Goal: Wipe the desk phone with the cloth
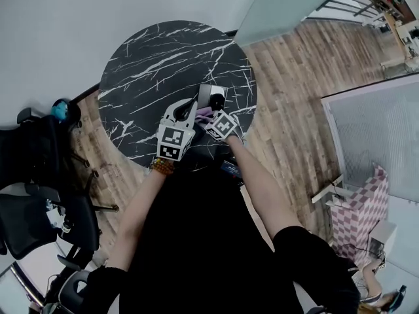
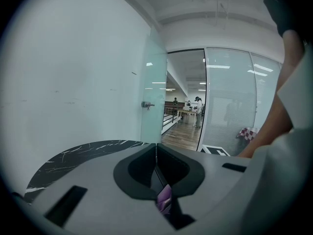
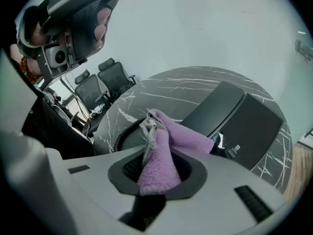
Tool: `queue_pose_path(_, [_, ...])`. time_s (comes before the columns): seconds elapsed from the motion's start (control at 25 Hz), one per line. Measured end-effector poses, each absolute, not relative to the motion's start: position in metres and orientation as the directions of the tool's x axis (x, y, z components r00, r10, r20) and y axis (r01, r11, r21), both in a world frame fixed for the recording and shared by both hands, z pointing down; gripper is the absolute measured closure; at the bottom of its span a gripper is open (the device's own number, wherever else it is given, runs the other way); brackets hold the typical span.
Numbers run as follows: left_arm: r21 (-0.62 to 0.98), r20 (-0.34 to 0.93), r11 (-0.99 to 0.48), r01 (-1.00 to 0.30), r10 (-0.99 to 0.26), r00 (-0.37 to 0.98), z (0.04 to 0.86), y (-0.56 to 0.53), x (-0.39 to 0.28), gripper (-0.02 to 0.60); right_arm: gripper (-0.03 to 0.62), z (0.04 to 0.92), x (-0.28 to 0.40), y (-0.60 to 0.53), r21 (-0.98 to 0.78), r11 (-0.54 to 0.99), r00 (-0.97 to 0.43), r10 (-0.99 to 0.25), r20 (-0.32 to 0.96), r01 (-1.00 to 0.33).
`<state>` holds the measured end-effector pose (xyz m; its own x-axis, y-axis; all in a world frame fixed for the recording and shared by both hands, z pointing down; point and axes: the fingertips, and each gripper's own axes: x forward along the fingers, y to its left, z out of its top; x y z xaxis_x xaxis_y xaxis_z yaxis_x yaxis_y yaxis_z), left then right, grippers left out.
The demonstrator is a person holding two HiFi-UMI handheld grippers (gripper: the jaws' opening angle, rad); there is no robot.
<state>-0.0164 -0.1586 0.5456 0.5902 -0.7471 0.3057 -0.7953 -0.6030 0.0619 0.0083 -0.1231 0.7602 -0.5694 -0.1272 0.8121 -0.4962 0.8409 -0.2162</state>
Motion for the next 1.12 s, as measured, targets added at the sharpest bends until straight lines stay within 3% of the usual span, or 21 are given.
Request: queue_pose_path(1.12, [0.114,0.337,-0.598,-0.793,-0.728,0.597,0.560,-0.158,-0.015,0.561,0.516,0.774,0.004,-0.097,-0.263,0.874,-0.597,-0.037,0.801,-0.407])
